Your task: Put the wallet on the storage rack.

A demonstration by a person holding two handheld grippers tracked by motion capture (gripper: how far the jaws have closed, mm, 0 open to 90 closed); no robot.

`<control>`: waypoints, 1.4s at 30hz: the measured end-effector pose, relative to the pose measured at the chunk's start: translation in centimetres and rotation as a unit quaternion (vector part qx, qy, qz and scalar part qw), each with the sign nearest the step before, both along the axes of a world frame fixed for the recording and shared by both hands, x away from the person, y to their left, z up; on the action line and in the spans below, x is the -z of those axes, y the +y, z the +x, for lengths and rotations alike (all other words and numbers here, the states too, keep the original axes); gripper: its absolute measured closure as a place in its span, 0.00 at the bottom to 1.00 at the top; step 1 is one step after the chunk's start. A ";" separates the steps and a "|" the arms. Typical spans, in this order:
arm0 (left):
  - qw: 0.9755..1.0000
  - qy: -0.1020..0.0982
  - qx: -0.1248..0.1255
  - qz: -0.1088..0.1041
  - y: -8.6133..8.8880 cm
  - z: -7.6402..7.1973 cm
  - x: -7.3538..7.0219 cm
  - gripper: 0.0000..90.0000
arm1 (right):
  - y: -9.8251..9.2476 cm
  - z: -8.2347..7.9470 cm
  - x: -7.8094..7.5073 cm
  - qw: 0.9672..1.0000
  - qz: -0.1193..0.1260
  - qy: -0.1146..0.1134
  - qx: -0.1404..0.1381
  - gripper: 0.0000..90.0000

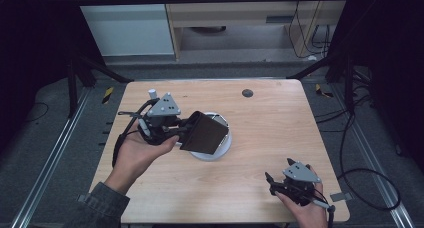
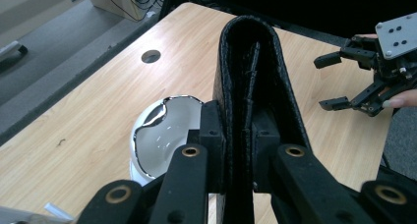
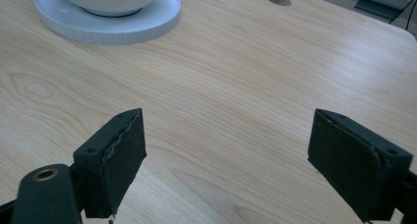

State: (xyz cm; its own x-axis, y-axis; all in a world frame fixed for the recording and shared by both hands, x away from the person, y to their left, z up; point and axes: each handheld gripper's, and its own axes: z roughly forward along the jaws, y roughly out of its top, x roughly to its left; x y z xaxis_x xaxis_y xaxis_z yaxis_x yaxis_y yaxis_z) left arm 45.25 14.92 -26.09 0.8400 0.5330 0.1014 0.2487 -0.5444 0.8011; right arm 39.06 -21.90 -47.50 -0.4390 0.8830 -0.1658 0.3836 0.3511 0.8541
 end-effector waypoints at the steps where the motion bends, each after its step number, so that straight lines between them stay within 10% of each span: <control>1: 1.000 0.000 0.001 0.002 0.0 0.1 -0.2 0.89 | -0.1 0.1 0.1 1.000 -0.002 0.001 0.000 0.16; 42: 0.998 -0.029 -0.031 0.053 0.5 1.3 -3.1 0.89 | 0.0 0.5 0.8 0.999 -0.046 0.018 0.020 0.14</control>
State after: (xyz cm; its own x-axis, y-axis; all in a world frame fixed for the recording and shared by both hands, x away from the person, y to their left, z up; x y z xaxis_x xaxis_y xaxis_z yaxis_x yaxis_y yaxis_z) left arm 46.51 15.44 -23.04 0.7965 0.5678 0.2076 0.2397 -0.6119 0.7537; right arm 39.57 -21.87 -48.34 -0.4109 0.8818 -0.2315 0.4280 0.4108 0.8050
